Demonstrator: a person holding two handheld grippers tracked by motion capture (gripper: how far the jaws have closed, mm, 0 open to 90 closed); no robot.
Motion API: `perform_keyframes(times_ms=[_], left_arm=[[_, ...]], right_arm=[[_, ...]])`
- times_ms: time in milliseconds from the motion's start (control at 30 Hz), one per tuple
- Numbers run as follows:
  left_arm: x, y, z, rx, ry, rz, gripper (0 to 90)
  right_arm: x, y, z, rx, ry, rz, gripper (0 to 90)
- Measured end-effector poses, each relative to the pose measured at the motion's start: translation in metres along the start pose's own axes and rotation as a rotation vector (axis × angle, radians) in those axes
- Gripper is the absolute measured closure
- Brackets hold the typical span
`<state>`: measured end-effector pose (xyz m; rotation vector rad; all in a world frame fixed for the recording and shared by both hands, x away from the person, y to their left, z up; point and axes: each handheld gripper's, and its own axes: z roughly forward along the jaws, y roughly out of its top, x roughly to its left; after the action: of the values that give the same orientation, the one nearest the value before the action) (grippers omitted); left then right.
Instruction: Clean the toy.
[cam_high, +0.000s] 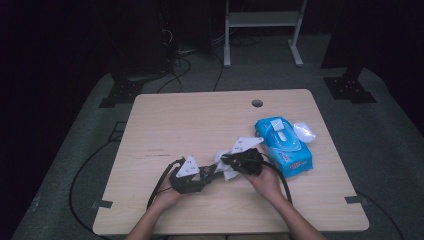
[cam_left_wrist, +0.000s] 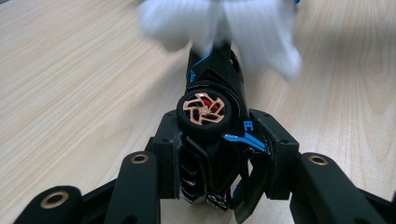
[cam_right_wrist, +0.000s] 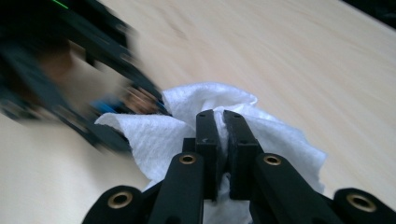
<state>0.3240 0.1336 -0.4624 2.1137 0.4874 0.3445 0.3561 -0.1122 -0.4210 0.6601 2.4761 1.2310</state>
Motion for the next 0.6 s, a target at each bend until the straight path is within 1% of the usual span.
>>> perform_keyframes(times_ms=[67, 100, 167, 200, 267, 300, 333, 367, 400, 433, 467, 500, 533, 600], left_arm=[[0.0, 0.0, 0.001, -0.004, 0.001, -0.002, 57.4], [0.0, 0.0, 0.001, -0.003, 0.001, 0.001, 57.4], [0.001, 0.001, 0.002, -0.002, -0.002, -0.006, 57.4], [0.002, 0.0, 0.002, -0.006, -0.004, -0.015, 57.3], [0.003, -0.001, 0.002, -0.009, -0.006, -0.028, 57.0], [0.004, -0.001, 0.002, -0.011, -0.008, -0.03, 57.0], [0.004, -0.001, 0.002, -0.012, -0.008, -0.029, 57.1], [0.004, -0.001, 0.002, -0.011, -0.008, -0.029, 57.1], [0.004, -0.001, 0.003, -0.011, -0.008, -0.032, 57.1], [0.004, -0.001, 0.003, -0.011, -0.007, -0.028, 57.2], [0.004, -0.001, 0.003, -0.011, -0.007, -0.023, 57.2], [0.004, -0.001, 0.003, -0.011, -0.008, -0.019, 57.2], [0.004, -0.001, 0.003, -0.01, -0.008, -0.018, 57.2], [0.004, -0.001, 0.002, -0.012, -0.008, -0.021, 57.2]], right_arm=[[-0.014, -0.006, -0.006, -0.003, -0.009, 0.053, 84.7], [-0.017, -0.008, -0.007, -0.004, -0.013, 0.063, 84.7], [-0.018, -0.011, -0.007, -0.01, -0.008, 0.072, 84.6], [-0.017, -0.011, -0.007, -0.014, -0.012, 0.061, 84.6], [-0.015, -0.012, -0.007, -0.019, -0.014, 0.055, 84.6], [-0.015, -0.011, -0.007, -0.019, -0.013, 0.056, 84.6], [-0.014, -0.011, -0.006, -0.02, -0.002, 0.069, 84.6], [-0.012, -0.01, -0.005, -0.023, 0.011, 0.076, 84.6], [-0.009, -0.008, -0.003, -0.021, 0.015, 0.068, 84.6], [-0.005, -0.005, -0.001, -0.021, 0.015, 0.047, 84.6], [-0.001, -0.003, 0.001, -0.025, 0.034, 0.037, 84.6], [0.004, 0.0, 0.005, -0.025, 0.059, 0.041, 84.6], [0.008, 0.002, 0.009, -0.026, 0.077, 0.025, 84.5], [0.016, 0.006, 0.014, -0.035, 0.099, 0.016, 84.4]])
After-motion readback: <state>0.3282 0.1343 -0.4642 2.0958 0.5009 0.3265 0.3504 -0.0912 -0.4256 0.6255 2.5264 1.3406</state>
